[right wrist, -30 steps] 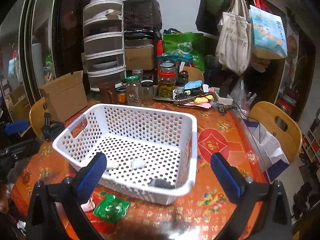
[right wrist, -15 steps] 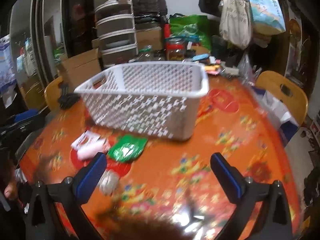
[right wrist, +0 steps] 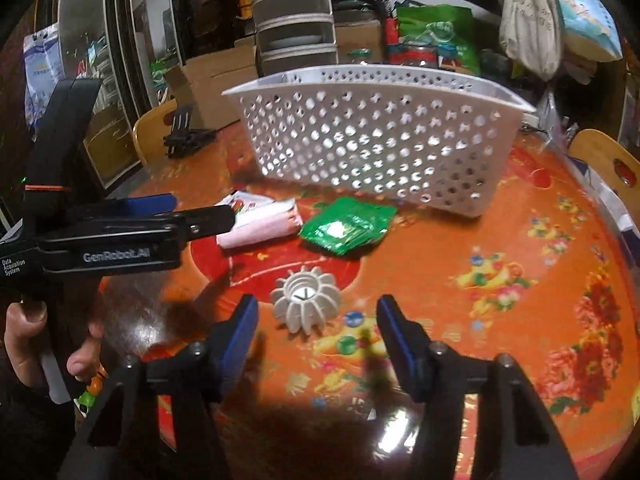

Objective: Organize soft objects
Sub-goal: 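Grasp the pink-white roll with the left tool while the right tool grasps the white ribbed ball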

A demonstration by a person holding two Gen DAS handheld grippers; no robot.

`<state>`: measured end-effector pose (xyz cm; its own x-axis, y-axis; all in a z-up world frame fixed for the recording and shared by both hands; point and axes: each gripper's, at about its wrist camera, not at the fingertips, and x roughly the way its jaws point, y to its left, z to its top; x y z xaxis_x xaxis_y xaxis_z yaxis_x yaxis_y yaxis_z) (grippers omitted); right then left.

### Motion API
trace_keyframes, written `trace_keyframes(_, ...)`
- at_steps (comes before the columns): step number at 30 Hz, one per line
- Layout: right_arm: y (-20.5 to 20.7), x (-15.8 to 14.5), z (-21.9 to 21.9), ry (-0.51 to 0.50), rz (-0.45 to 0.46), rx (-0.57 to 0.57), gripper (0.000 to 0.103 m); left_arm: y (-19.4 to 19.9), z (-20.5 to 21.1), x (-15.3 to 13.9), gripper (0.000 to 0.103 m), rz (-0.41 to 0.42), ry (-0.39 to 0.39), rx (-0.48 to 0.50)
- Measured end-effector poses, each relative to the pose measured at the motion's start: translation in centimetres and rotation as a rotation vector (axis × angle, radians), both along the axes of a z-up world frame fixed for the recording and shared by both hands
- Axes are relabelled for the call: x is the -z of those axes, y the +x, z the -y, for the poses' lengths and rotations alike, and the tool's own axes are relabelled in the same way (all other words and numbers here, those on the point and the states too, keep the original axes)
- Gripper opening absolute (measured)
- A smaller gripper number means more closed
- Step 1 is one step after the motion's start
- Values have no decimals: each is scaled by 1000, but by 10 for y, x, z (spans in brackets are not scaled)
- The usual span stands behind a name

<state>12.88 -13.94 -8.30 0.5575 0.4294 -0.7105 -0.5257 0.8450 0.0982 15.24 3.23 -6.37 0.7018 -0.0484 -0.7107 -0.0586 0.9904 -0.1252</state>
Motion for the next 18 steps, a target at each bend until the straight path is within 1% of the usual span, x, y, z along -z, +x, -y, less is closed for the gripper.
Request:
trace_keyframes(1, 0, 2, -3, -4, -5, -6, 54, 2, 2, 2, 80, -1, 7, 2)
trace_keyframes(6, 3, 11, -13, -30, -12, -22, 46, 6, 9, 7, 74, -6, 27, 24)
trace_keyframes(9, 4, 12, -14, -39, -7, -20, 39, 8, 14, 9, 73, -5, 45, 39)
trace_keyframes(13, 4, 11, -9, -45, 5, -14, 39, 12, 22, 12, 72, -19, 68, 62)
trace_keyframes(18, 8, 5, 9, -16, 19, 27, 39, 18, 27, 16, 72, -42, 84, 82)
